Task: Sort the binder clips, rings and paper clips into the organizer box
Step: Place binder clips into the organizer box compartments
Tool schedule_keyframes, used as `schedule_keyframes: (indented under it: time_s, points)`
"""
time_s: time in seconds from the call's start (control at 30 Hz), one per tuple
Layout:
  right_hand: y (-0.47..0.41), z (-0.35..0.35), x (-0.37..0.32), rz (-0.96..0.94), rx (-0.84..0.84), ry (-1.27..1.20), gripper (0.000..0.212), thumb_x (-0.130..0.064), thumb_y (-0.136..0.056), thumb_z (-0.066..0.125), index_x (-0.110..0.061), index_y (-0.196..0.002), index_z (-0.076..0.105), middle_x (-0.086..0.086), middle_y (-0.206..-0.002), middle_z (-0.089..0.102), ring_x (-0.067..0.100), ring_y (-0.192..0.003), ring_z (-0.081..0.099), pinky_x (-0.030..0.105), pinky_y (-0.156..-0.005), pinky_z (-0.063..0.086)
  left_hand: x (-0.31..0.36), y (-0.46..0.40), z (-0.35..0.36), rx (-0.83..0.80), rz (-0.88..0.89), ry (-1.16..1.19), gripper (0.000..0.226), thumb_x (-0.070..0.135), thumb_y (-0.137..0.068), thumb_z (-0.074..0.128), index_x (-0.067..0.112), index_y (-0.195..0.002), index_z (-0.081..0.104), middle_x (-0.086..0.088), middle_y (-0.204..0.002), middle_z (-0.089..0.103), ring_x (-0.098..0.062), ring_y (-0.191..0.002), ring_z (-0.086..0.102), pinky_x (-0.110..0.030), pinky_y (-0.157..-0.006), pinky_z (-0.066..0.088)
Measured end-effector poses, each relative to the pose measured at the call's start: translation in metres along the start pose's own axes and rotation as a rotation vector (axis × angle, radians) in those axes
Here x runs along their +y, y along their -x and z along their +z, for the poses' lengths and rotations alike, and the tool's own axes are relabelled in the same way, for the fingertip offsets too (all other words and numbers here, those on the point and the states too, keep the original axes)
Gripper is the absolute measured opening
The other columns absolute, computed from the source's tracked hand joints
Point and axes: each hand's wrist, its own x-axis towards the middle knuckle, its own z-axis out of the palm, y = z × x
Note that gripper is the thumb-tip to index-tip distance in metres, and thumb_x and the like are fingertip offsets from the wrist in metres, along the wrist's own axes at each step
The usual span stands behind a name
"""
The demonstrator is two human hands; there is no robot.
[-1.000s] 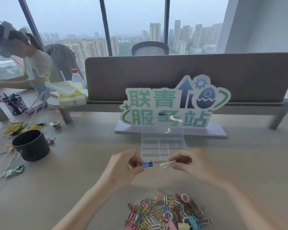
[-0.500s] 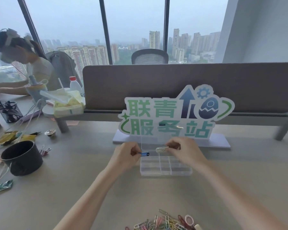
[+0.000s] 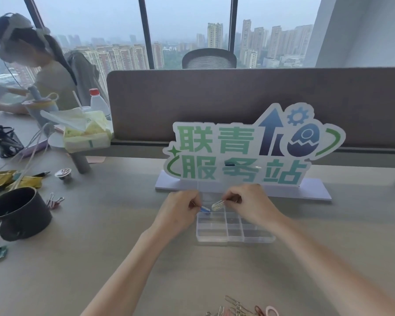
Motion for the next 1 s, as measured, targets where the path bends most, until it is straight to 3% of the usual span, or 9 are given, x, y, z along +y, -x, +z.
schedule_keyframes:
  time_s: [0.2,0.43,0.53,0.67,0.77,0.87,1.0]
  points:
    - [-0.003,0.006,-0.004,-0.007,0.015,-0.025,0.010,-0.013,-0.084,0.073,-0.023,-0.087,0.076,-0.015,-0.074,0.068,0.002,-0.072,0.065,0.019,-0.072,0.053,-0.002,0.000,0.001,0.018,-0.031,0.062,0.010,0.004,-0.080,0.069,0.013,-0.078,0.068,0.009,-0.078,0.068,-0.006,-0.074,0.060,-0.022,-0.070,0.052]
    - [-0.004,0.013,0.000,-0.035,-0.011,0.000,0.010,-0.013,-0.085,0.073,-0.023,-0.087,0.075,-0.020,-0.074,0.064,0.000,-0.072,0.063,0.020,-0.074,0.051,-0.001,0.002,0.008,-0.001,-0.014,0.049,0.006,0.011,-0.082,0.068,0.016,-0.081,0.070,0.007,-0.080,0.068,-0.011,-0.075,0.061,-0.026,-0.073,0.053]
    - [-0.006,0.015,0.000,-0.078,-0.006,0.066,0.009,-0.013,-0.084,0.074,-0.022,-0.086,0.074,-0.019,-0.077,0.059,0.005,-0.074,0.061,0.024,-0.078,0.049,0.001,0.002,0.007,-0.008,0.002,0.029,0.007,0.012,-0.083,0.067,0.017,-0.084,0.071,0.005,-0.085,0.070,-0.012,-0.079,0.063,-0.028,-0.077,0.054]
    - [-0.007,0.016,0.000,-0.104,-0.018,0.115,0.011,-0.013,-0.085,0.072,-0.022,-0.090,0.075,-0.012,-0.082,0.062,0.006,-0.076,0.060,0.019,-0.074,0.047,0.001,0.002,0.006,-0.010,0.023,-0.011,0.009,0.014,-0.085,0.066,0.018,-0.088,0.073,0.004,-0.090,0.071,-0.012,-0.083,0.062,-0.029,-0.080,0.053]
    - [-0.008,0.018,0.000,-0.099,-0.026,0.112,0.009,-0.016,-0.084,0.073,-0.024,-0.088,0.076,-0.014,-0.081,0.064,0.004,-0.075,0.060,0.024,-0.074,0.052,0.000,0.002,0.009,-0.013,0.070,-0.106,0.013,0.020,-0.087,0.063,0.022,-0.093,0.074,0.004,-0.097,0.067,-0.013,-0.094,0.057,-0.028,-0.083,0.049]
    - [-0.006,0.020,-0.001,-0.103,-0.026,0.163,0.009,-0.022,-0.086,0.071,-0.026,-0.092,0.076,-0.010,-0.090,0.066,0.008,-0.083,0.059,0.031,-0.077,0.053,0.000,0.002,0.011,0.008,0.100,-0.171,0.015,0.023,-0.088,0.062,0.023,-0.097,0.075,0.004,-0.104,0.060,-0.013,-0.103,0.049,-0.027,-0.085,0.045]
    - [-0.002,0.021,-0.003,-0.099,-0.029,0.220,0.015,-0.027,-0.091,0.064,-0.029,-0.101,0.074,-0.010,-0.095,0.056,0.011,-0.093,0.051,0.027,-0.078,0.046,0.001,0.003,0.010,0.004,0.107,-0.175,0.017,0.025,-0.089,0.062,0.024,-0.100,0.075,0.005,-0.102,0.058,-0.014,-0.103,0.049,-0.027,-0.086,0.045]
